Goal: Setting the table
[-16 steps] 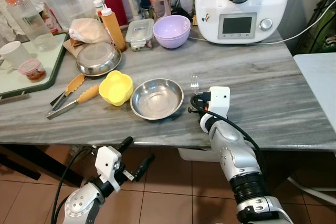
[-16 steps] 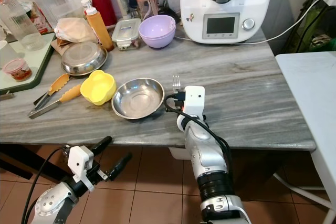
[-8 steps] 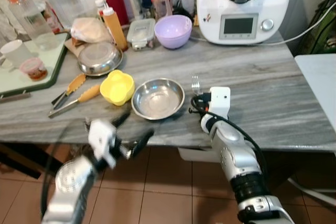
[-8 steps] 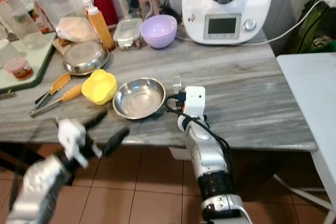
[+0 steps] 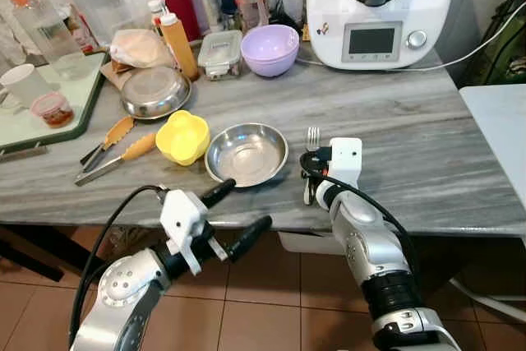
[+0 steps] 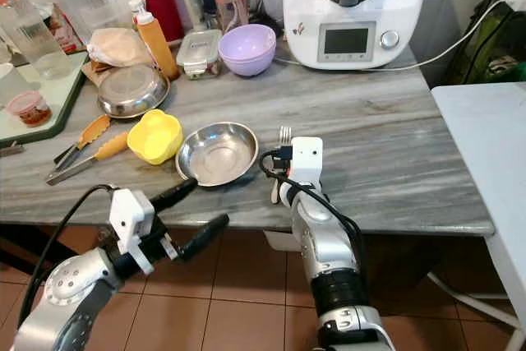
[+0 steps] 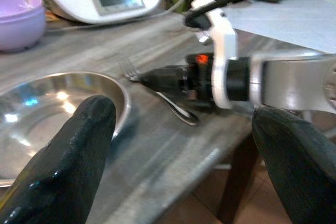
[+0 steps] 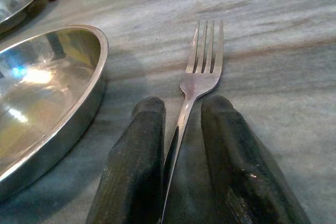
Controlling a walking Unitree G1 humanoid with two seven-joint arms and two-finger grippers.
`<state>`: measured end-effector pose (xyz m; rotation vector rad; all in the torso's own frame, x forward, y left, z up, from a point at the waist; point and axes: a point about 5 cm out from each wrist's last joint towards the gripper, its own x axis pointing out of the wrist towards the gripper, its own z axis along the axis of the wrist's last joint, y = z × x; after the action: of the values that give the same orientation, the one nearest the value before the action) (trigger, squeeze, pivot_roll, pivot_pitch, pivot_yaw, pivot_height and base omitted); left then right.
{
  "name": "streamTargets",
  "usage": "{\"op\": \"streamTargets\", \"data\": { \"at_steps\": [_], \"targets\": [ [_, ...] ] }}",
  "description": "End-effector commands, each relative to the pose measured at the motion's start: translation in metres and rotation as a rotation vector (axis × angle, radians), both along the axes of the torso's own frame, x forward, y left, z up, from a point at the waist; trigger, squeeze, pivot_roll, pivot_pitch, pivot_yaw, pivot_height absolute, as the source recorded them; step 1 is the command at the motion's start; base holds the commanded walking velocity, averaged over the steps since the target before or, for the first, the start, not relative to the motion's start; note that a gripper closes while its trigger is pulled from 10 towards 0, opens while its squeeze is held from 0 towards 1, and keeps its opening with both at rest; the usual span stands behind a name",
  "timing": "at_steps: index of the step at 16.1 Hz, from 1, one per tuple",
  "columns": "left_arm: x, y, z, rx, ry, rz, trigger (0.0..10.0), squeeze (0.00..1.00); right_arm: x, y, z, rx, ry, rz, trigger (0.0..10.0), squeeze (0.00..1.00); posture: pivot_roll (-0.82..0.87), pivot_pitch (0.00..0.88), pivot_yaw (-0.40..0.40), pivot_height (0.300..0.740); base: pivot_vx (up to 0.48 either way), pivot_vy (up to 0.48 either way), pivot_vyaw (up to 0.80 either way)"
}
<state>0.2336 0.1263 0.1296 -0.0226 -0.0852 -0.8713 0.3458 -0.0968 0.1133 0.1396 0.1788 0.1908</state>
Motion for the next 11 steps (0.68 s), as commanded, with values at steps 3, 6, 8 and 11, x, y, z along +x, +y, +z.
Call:
{"op": "streamTargets", "data": {
  "at_steps": [3,6,8,11],
  "targets": [
    [-0.002,0.002,0.001,0.023,0.019,0.005,10.0,0.00,-0.005,0.002,-0.016,0.012,0.075,0.006,10.0,1.00,-0.16,0.091,0.145,0.740,0.000,0.000,0.00],
    [-0.003,0.003,0.003,0.030,0.019,0.019,10.0,0.00,-0.005,-0.004,-0.005,0.016,0.022,-0.003,10.0,1.00,-0.16,0.091,0.144,0.740,0.000,0.000,0.00],
    [-0.002,0.004,0.004,0.025,0.014,0.044,10.0,0.00,-0.006,-0.008,0.012,-0.007,-0.065,0.018,10.0,1.00,-0.16,0.091,0.144,0.740,0.000,0.000,0.00],
    [0.001,0.006,0.004,0.016,0.006,0.078,10.0,0.00,-0.010,-0.008,0.038,-0.073,-0.223,0.081,10.0,1.00,-0.16,0.088,0.142,0.740,0.000,0.000,0.00]
  ]
}}
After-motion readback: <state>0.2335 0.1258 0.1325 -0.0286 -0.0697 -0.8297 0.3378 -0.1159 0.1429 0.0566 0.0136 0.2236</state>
